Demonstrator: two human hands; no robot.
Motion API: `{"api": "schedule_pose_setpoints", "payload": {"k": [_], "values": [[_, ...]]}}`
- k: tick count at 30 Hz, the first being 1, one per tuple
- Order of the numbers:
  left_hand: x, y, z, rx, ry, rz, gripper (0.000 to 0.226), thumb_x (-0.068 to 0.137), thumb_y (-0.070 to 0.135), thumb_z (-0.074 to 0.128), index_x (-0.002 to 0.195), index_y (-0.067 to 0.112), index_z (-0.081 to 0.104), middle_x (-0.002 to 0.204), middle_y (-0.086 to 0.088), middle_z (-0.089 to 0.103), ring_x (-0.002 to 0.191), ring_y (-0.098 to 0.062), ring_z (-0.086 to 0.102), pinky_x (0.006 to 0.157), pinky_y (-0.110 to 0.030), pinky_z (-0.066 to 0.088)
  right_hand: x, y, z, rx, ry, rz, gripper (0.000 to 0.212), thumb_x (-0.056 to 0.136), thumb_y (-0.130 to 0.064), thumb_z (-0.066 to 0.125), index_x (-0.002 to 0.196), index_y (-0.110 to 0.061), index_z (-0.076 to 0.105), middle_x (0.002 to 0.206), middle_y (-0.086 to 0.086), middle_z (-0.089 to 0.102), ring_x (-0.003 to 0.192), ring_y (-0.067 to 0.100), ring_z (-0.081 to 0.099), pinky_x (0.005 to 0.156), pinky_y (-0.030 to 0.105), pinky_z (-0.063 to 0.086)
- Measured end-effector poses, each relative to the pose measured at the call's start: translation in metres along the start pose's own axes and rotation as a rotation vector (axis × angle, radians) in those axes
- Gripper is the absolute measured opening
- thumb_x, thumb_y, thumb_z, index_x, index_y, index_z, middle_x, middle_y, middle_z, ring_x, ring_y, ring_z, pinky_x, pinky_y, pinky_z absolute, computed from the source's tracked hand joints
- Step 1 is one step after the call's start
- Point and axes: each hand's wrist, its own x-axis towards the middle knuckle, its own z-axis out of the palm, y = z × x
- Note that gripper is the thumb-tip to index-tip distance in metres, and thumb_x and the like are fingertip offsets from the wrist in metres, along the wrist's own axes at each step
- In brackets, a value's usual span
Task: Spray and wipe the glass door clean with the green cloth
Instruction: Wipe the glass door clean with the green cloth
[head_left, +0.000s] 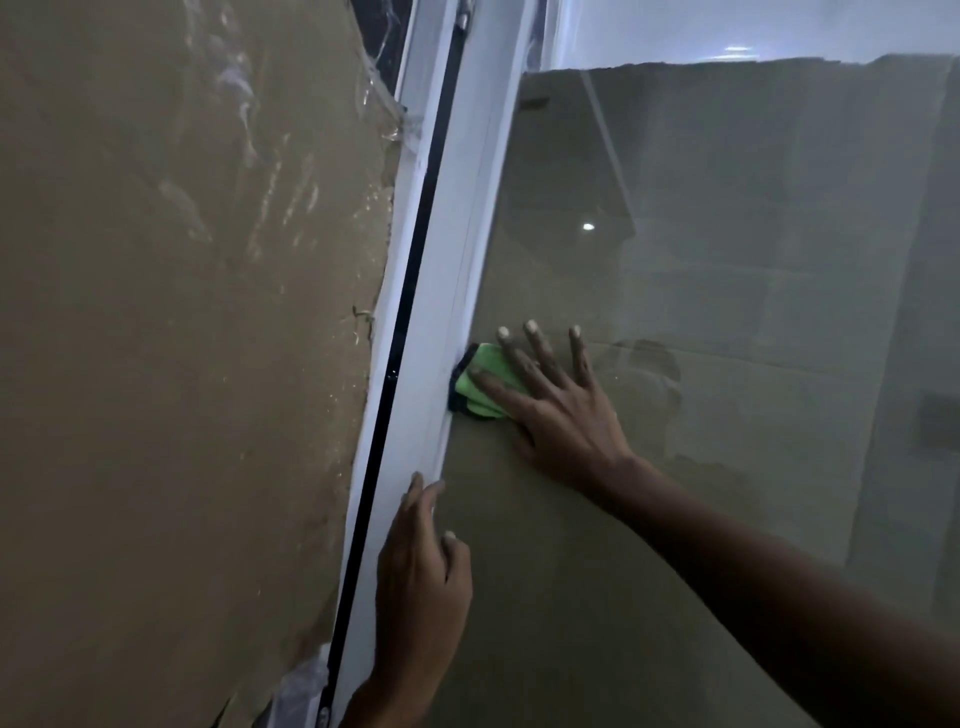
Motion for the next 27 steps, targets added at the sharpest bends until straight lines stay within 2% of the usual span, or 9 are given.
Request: {"api": "schedule_pose_setpoints", "payload": {"k": [3,8,11,13,15,18,20,24,27], "values": [[0.004,0.004,0.002,0.004,0.002,0.025,0.051,0.093,0.008,0.052,0.142,0.020,0.046,0.156,0.002,0.040,0.144,-0.011,0.036,0.113,-0.026,0.035,0.014,0.002,-0.005,0.002,0.011,0.052,0.061,0.093,-0.039,0.032,0.153,-0.033,0.044,0.167,0.011,0.023,0.156,0.036,0.015,0.122,0.066,0.006],[0.010,0.001,-0.008,0.047,-0.046,0.006,0.057,0.096,0.010,0.053,0.147,0.029,0.038,0.158,0.009,0.035,0.145,-0.006,0.032,0.109,-0.010,0.024,0.032,0.004,-0.003,-0.017,0.042,0.148,0.062,0.094,-0.039,0.036,0.155,-0.029,0.040,0.168,0.011,0.021,0.157,0.036,0.010,0.122,0.066,0.005],[0.011,-0.007,-0.006,0.057,-0.093,-0.049,0.063,0.098,0.014,0.051,0.153,0.030,0.026,0.161,0.011,0.029,0.147,-0.006,0.029,0.112,-0.013,0.025,0.023,-0.013,0.004,0.014,0.083,0.156,0.064,0.094,-0.037,0.035,0.157,-0.025,0.037,0.168,0.010,0.019,0.157,0.036,0.009,0.122,0.067,0.009],[0.009,-0.012,-0.001,0.074,-0.101,-0.056,0.064,0.098,0.017,0.051,0.154,0.029,0.024,0.162,0.010,0.027,0.147,-0.007,0.029,0.114,-0.019,0.029,0.000,-0.032,0.016,0.019,0.091,0.077,0.062,0.096,-0.034,0.036,0.157,-0.023,0.035,0.168,0.010,0.020,0.156,0.037,0.011,0.121,0.068,0.012],[0.007,-0.015,0.003,0.050,-0.093,-0.061,0.062,0.097,0.024,0.047,0.154,0.028,0.025,0.163,0.008,0.026,0.149,-0.009,0.027,0.117,-0.025,0.030,-0.038,-0.055,0.033,0.006,0.069,-0.109,0.061,0.096,-0.032,0.041,0.156,-0.023,0.038,0.166,0.011,0.025,0.155,0.037,0.017,0.120,0.068,0.013],[0.006,-0.017,0.007,-0.010,-0.082,-0.095,0.065,0.092,0.038,0.036,0.155,0.032,0.021,0.164,0.010,0.021,0.151,-0.008,0.018,0.122,-0.035,0.026,-0.085,-0.079,0.046,-0.039,-0.036,-0.405,0.060,0.090,-0.035,0.047,0.148,-0.021,0.051,0.164,0.008,0.032,0.154,0.032,0.024,0.122,0.063,0.005],[0.006,-0.018,0.009,-0.018,-0.069,-0.102,0.065,0.092,0.045,0.032,0.155,0.032,0.021,0.164,0.011,0.021,0.151,-0.008,0.018,0.121,-0.043,0.028,-0.079,-0.071,0.044,-0.080,-0.069,-0.500,0.059,0.089,-0.037,0.047,0.147,-0.024,0.053,0.163,0.006,0.034,0.154,0.031,0.022,0.122,0.063,0.004],[0.008,-0.013,0.014,-0.009,-0.012,-0.091,0.070,0.088,0.057,0.026,0.153,0.031,0.027,0.162,0.007,0.027,0.150,-0.015,0.026,0.116,-0.046,0.035,-0.020,-0.021,0.030,-0.132,-0.050,-0.526,0.058,0.092,-0.037,0.046,0.150,-0.033,0.047,0.162,0.004,0.036,0.153,0.031,0.024,0.120,0.066,0.008],[0.007,-0.009,0.016,-0.002,-0.002,-0.082,0.069,0.088,0.057,0.028,0.152,0.030,0.029,0.162,0.003,0.030,0.149,-0.019,0.029,0.115,-0.048,0.036,0.020,0.022,0.010,-0.127,-0.012,-0.377,0.059,0.094,-0.032,0.037,0.152,-0.031,0.046,0.162,0.008,0.037,0.151,0.036,0.029,0.119,0.070,0.012]]}}
